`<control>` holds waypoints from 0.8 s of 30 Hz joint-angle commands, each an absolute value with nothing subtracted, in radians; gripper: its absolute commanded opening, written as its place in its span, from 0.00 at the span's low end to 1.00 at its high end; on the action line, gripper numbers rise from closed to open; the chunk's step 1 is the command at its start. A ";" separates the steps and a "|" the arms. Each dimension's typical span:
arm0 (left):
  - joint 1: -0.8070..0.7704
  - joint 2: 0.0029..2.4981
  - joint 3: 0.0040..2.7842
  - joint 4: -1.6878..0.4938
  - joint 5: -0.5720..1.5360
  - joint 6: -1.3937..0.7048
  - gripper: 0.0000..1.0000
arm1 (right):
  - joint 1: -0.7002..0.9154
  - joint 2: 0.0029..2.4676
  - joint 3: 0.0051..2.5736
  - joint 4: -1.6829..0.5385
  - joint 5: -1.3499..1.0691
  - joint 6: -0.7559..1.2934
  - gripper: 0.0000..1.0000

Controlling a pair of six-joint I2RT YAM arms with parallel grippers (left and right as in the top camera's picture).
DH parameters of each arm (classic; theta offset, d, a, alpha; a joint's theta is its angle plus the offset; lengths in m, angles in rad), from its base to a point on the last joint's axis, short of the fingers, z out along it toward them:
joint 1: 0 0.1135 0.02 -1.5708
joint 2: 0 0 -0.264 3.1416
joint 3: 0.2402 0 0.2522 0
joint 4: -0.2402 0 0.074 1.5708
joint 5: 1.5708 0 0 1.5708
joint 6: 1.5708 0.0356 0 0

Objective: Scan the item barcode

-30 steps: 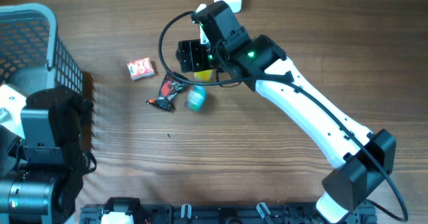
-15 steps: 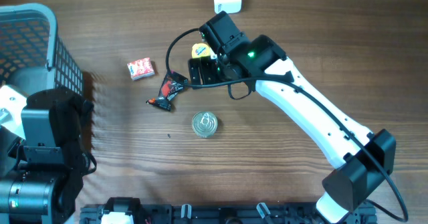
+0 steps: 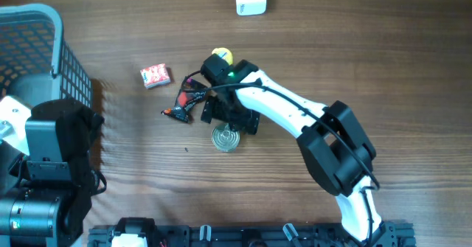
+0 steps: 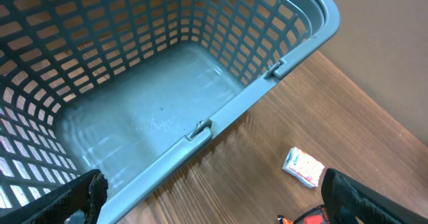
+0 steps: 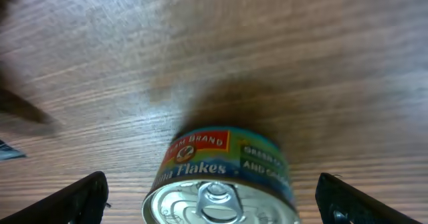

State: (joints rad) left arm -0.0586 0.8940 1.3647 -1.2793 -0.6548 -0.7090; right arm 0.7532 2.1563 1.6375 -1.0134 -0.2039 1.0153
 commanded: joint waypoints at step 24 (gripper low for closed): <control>-0.052 0.893 1.372 -1.284 -0.643 -0.714 1.00 | 0.822 2.170 1.510 -0.905 -0.185 1.177 0.85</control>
State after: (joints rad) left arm -0.0586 0.8940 1.3647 -1.2842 -0.6518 -0.7090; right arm 0.7959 2.1544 1.5379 -0.9302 -0.1898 1.1839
